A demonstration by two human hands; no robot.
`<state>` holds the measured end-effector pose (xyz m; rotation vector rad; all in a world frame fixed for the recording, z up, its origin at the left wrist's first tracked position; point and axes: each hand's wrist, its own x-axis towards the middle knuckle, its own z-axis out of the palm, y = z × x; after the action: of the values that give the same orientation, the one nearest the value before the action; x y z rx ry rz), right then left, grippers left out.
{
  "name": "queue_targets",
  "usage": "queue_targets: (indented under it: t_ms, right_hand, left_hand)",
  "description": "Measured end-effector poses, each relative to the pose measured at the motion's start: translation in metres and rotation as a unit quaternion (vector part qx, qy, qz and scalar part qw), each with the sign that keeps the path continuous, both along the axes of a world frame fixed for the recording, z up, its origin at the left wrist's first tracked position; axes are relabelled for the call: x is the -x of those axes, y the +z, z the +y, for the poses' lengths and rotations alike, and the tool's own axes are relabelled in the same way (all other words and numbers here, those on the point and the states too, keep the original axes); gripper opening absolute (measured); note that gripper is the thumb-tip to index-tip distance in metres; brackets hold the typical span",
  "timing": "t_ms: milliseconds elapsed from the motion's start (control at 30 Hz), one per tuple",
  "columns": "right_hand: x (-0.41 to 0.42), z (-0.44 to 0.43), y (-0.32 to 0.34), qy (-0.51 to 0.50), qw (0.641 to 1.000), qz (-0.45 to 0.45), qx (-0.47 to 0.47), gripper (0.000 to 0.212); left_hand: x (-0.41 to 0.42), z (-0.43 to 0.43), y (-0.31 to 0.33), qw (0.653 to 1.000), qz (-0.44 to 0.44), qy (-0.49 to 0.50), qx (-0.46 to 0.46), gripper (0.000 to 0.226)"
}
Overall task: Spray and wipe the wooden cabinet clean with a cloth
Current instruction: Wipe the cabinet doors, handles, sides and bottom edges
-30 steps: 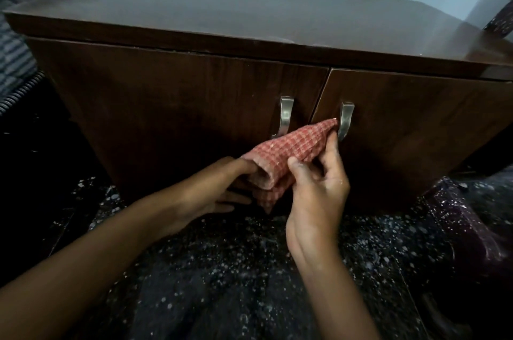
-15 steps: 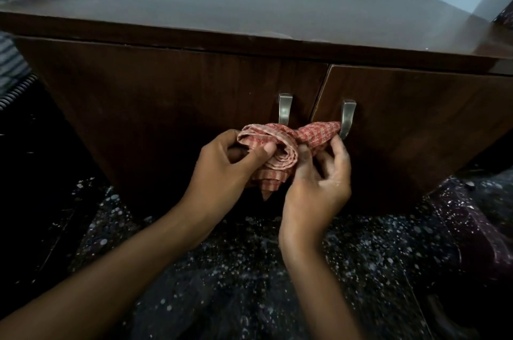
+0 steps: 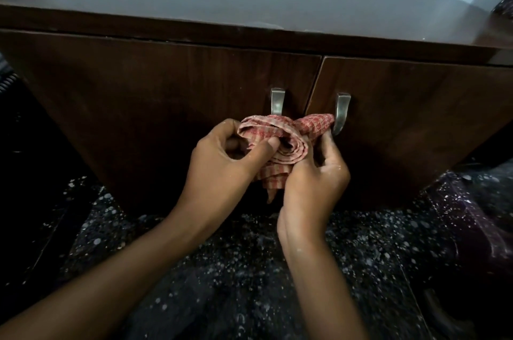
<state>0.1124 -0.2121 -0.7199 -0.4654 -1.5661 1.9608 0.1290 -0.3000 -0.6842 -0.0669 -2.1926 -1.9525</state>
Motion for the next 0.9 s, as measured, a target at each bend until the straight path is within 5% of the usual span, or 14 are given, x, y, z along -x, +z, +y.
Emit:
queue_targets:
  t_ms: [167,300,500,700,900]
  right_hand:
    - [-0.008,0.004,-0.017,0.035,0.999,-0.005,-0.035,0.047]
    - [-0.011,0.008,-0.046,0.033,0.995,-0.038,-0.085,0.044]
    - [-0.014,0.013,-0.074,-0.032,0.975,-0.029,-0.218,0.046]
    - [-0.003,0.0,-0.087,-0.036,0.889,0.073,-0.451,0.045]
    - [0.006,-0.012,-0.116,0.016,0.673,0.092,-0.733,0.063]
  left_hand:
    - [0.003,-0.023,0.001,0.987,-0.154,-0.034,-0.003,0.033]
    - [0.003,-0.033,-0.014,0.926,-0.321,-0.14,0.144,0.036]
    - [0.01,-0.041,-0.036,0.843,-0.341,-0.248,0.335,0.017]
    - [0.014,-0.053,-0.044,0.792,-0.358,-0.284,0.405,0.026]
    - [0.009,-0.05,-0.035,0.709,-0.421,-0.308,0.476,0.048]
